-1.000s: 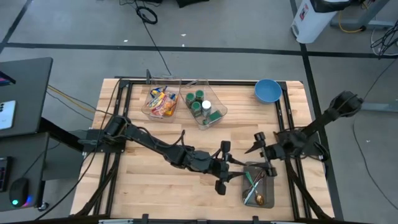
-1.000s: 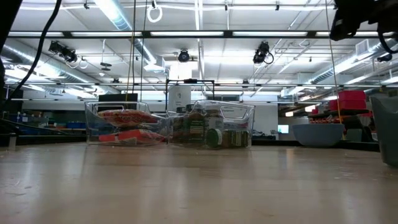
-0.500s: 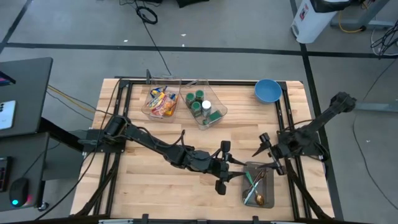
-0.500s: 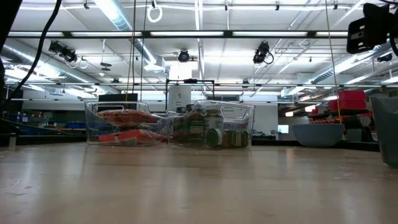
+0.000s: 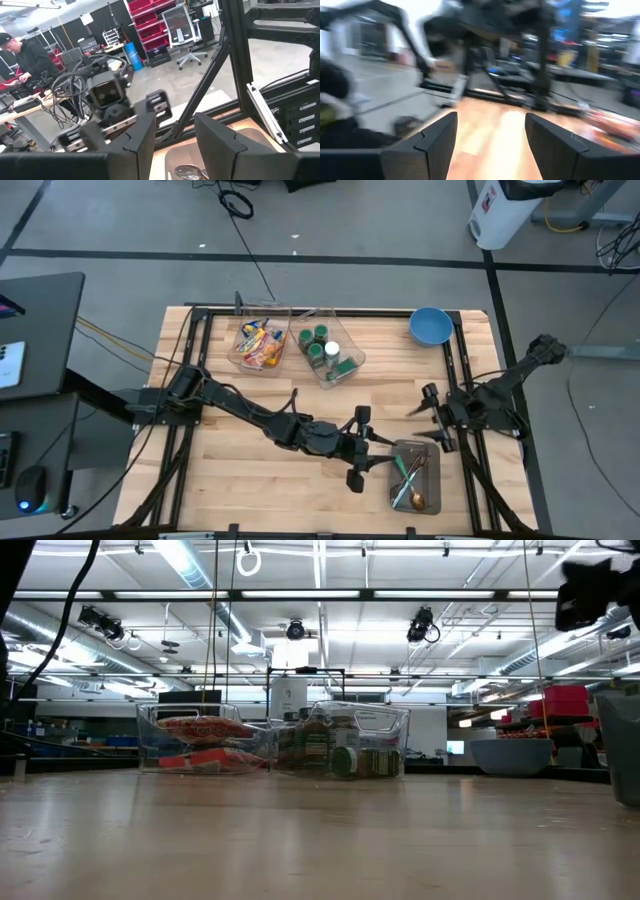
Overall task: Pick & Place Food Item
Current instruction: Return to Home Position
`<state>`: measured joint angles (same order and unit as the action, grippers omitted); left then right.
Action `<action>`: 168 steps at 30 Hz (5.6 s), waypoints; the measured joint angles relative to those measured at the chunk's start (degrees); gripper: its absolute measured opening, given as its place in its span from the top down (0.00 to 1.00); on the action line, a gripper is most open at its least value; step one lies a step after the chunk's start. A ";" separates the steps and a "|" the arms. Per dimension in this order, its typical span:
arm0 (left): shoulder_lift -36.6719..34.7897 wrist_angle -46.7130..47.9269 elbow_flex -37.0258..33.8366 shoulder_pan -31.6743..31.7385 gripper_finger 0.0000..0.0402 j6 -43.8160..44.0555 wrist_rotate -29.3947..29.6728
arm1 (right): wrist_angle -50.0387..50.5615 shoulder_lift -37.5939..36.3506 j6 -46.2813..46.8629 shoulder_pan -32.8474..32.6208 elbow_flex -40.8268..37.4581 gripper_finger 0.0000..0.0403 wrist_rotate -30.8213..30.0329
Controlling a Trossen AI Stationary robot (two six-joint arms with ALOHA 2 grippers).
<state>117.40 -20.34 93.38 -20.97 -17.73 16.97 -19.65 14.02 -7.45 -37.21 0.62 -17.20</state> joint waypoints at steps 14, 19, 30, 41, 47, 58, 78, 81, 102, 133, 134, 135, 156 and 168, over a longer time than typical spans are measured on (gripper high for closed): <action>-7.11 -50.25 -17.71 -4.22 0.64 -3.38 -2.47 | 3.14 0.07 0.20 13.49 -0.09 0.39 5.23; -11.23 -65.76 -34.45 -5.16 0.64 -7.56 5.56 | 3.10 0.07 0.40 15.12 -0.09 0.39 5.23; -30.67 -56.64 -65.99 -6.21 0.64 -0.22 14.97 | 3.06 0.09 0.95 15.61 -0.11 0.39 5.25; -48.12 -54.34 -93.04 -6.86 0.64 19.64 6.87 | 2.90 0.09 0.77 15.61 -0.11 0.39 5.25; -53.35 -42.53 -92.80 -6.83 0.64 21.36 4.74 | 1.87 0.17 0.12 15.61 -0.13 0.39 4.81; -53.99 -42.41 -92.88 -6.73 0.64 21.63 -8.99 | 1.11 0.20 0.16 15.61 -0.13 0.39 4.55; -53.96 -45.62 -89.49 -6.69 0.64 12.19 -14.84 | 1.77 0.22 0.15 15.61 -0.15 0.39 4.56; -53.99 -46.47 -89.46 -6.69 0.64 12.28 -12.44 | 2.67 0.22 0.64 15.59 -0.15 0.39 4.57; -64.39 -46.35 -92.94 -9.08 0.64 17.78 -19.75 | 3.82 0.21 1.19 15.59 -0.15 0.39 4.56; -111.32 19.21 -92.65 -6.01 0.64 20.38 -8.67 | 3.69 0.20 -0.62 15.60 -0.15 0.39 4.56; -111.13 19.24 -92.65 -4.97 0.64 19.95 -8.59 | 3.67 0.20 -0.98 15.60 -0.15 0.39 4.52; -110.69 19.23 -92.63 -3.67 0.64 19.84 -8.33 | 3.63 0.20 -1.19 15.58 -0.15 0.39 4.09; -106.53 17.42 -92.94 31.08 0.64 17.63 -31.29 | 3.52 0.17 -2.51 33.35 -0.15 0.39 8.23; -106.45 15.55 -92.98 40.98 0.64 16.70 -44.43 | 5.96 0.21 -0.34 49.94 -0.15 0.39 29.66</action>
<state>10.96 -4.79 0.40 20.01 -1.04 -27.46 -13.70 14.23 -7.79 12.73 0.47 12.46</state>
